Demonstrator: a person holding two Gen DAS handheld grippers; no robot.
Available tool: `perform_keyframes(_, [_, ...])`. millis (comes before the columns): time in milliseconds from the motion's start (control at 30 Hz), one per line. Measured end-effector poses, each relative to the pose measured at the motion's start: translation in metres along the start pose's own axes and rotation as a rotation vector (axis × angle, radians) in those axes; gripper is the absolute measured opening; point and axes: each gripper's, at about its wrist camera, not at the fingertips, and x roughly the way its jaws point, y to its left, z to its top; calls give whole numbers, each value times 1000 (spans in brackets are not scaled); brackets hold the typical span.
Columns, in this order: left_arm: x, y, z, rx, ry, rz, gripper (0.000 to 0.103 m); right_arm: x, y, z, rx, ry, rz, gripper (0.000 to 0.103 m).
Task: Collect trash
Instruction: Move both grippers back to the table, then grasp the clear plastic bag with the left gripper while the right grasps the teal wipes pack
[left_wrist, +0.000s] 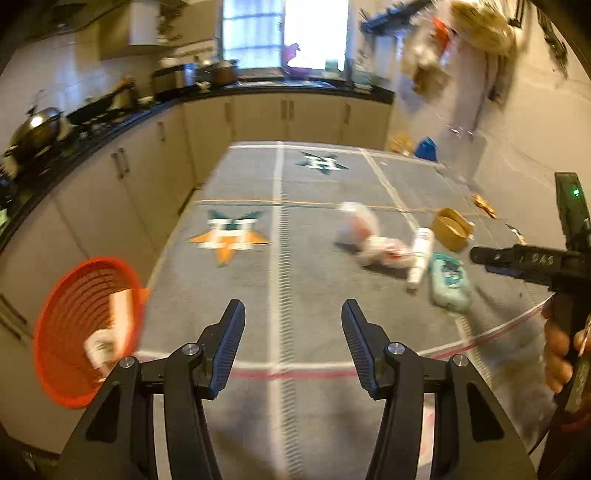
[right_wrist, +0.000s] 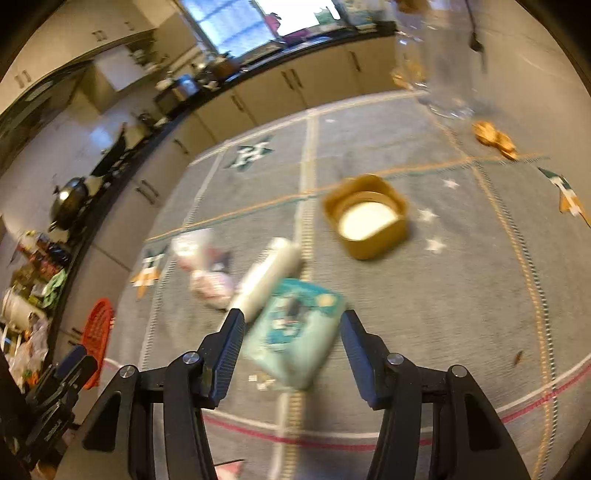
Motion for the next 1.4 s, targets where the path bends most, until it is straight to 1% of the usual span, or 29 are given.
perform_keyframes(67, [12,-9,11,-2,13,-22,54,7,-7,2,15,17,-5,66])
perform_keyframes(100, [21,-12,19,-12,24,-23,55,10,-6,2,19,25,-7,66])
perform_keyframes(167, [40,-17,34,-36,50,-50,60,18,-6,3,22,45,7,66])
perform_keyframes(233, [58,-21,44,-55,77,-41,60,25,-4,2,18,59,5,66])
perform_keyframes(333, [84,-28,56,-79,122,-72,60,37,6,1,4,83,11,66])
perform_keyframes(433, [106,-36,63,-86,152,-73,61,46,19,1,-54,94,-30,66])
perform_keyframes(500, [121,-42,67,-78,171,-69,62,51,28,0,-83,104,-48,68])
perform_keyframes(600, [136,-49,72,-68,184,-55,62,56,41,-5,-173,98,-110,72])
perform_keyframes(667, [143,-51,75,-63,189,-45,63,57,43,-9,-213,87,-138,72])
perform_keyframes(733, [151,-53,76,-53,198,-29,63,58,41,-10,-232,74,-166,71])
perform_keyframes(867, [161,-56,68,-22,225,-15,63,49,28,-12,-221,47,-187,59])
perform_keyframes(900, [163,-58,67,-11,229,-11,62,46,24,-14,-215,39,-184,57])
perform_keyframes(933, [164,-60,65,-1,230,-7,53,44,22,-15,-209,34,-178,56])
perform_keyframes(967, [165,-64,63,19,224,11,47,42,20,-16,-201,30,-171,53])
perform_keyframes(1000, [165,-67,62,39,217,30,38,41,20,-16,-196,26,-166,51])
perform_keyframes(1167, [158,-67,56,46,211,26,31,33,11,-15,-159,-5,-141,47])
perform_keyframes(1233, [150,-66,53,46,197,17,27,29,7,-14,-143,-16,-125,47])
perform_keyframes(1400, [122,-60,46,37,147,11,26,16,10,-15,-140,-71,-80,46])
